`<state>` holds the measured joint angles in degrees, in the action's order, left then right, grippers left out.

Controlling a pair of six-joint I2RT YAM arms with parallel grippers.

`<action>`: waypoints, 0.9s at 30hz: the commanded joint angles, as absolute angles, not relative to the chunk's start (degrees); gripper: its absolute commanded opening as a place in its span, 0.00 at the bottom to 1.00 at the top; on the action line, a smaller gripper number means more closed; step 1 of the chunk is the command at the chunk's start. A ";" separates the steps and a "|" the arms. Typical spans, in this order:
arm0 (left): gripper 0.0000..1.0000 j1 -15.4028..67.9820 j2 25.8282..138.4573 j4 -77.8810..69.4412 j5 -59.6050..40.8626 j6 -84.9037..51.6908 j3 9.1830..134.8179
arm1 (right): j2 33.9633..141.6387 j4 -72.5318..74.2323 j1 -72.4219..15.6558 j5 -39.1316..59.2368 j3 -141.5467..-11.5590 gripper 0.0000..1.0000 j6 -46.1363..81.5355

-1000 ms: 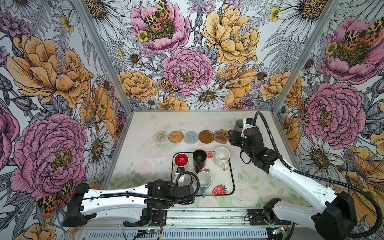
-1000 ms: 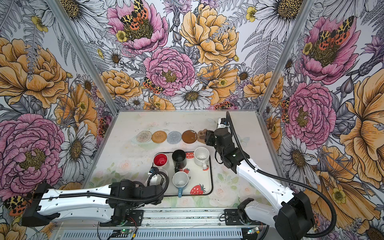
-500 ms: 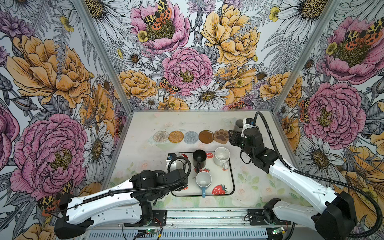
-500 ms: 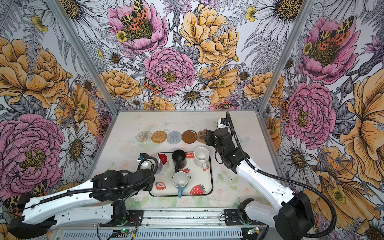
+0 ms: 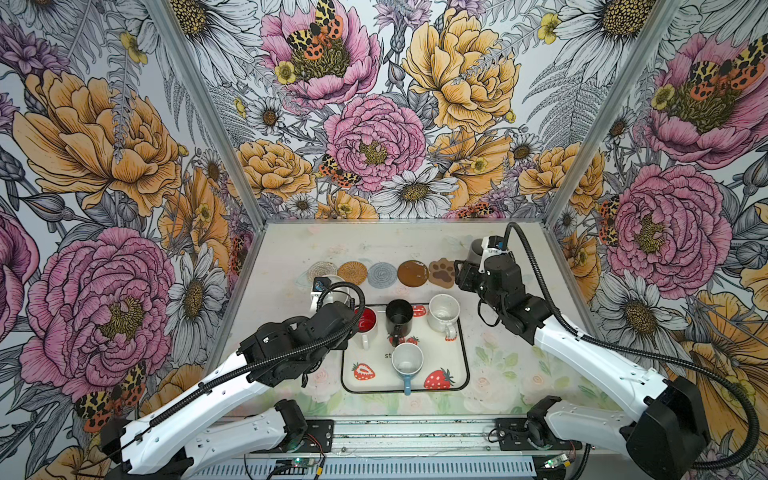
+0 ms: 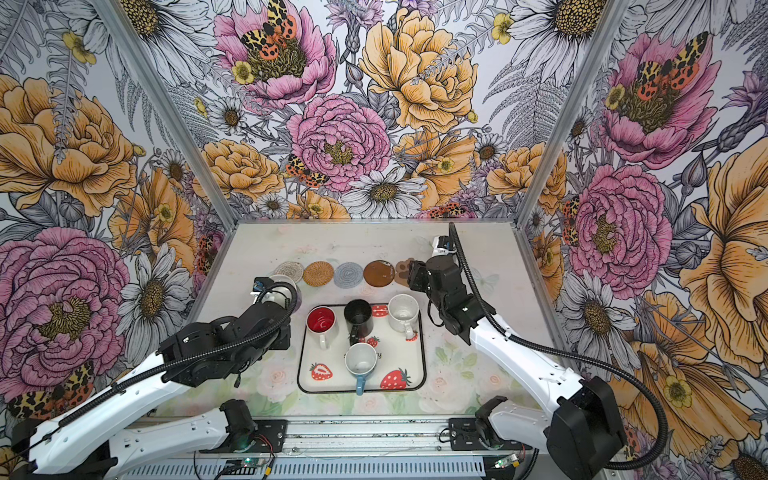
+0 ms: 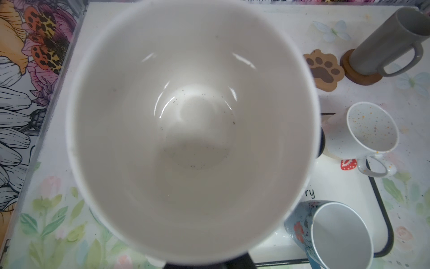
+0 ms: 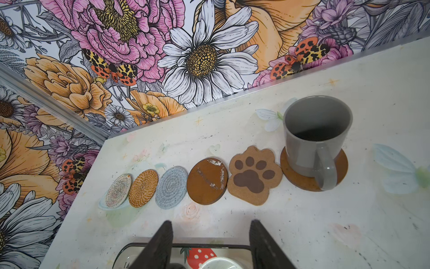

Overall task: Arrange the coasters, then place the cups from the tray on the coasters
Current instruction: 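Carry the lavender mug with the left gripper toward the pale woven coaster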

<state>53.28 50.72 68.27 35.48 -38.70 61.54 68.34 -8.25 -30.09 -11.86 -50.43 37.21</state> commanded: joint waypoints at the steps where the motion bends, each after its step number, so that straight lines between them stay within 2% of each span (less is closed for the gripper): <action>1: 0.00 49.43 50.00 61.73 38.34 -33.02 63.76 | 69.29 -6.93 -30.32 -10.99 -52.47 0.55 36.11; 15: 0.00 25.14 58.29 43.65 19.30 -20.61 61.18 | 72.11 -6.70 -29.19 -10.20 -53.35 0.55 35.50; 27: 0.00 12.12 67.64 30.41 7.78 -15.82 60.35 | 75.34 -6.76 -28.13 -8.75 -54.90 0.54 35.42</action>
